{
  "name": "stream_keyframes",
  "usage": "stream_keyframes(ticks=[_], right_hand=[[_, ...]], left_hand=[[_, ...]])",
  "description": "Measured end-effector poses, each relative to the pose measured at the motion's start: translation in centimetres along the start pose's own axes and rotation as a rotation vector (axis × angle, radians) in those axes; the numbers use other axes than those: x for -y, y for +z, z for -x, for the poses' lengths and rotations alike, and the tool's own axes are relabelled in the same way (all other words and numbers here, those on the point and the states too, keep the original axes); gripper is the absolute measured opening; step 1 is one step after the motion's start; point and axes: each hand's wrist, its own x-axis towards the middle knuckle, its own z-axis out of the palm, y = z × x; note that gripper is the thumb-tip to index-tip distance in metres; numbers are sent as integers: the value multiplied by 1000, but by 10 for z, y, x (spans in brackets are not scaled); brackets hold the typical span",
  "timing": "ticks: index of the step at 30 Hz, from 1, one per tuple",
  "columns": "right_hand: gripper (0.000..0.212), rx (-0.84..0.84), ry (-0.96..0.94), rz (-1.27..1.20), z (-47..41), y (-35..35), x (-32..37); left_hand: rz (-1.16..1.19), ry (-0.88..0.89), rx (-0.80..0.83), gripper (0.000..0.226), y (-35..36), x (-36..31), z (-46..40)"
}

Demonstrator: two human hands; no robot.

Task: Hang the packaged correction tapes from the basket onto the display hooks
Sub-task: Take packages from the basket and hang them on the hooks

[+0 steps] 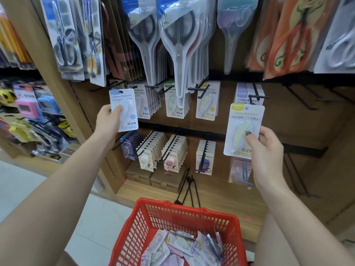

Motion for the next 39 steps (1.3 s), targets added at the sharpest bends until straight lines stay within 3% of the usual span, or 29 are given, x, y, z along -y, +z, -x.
stream_keyframes(ticks=[9,35,39], right_hand=[[23,-59,-28,-1,3,2,3],[18,-70,-118,-44,1,4,5],[23,-180,-212,-50,5,12,6]], left_hand=[[-44,-50,20,23,12,0,-6],[-17,-60,17,41,29,6,-14],[-14,-52,18,41,28,7,-14]])
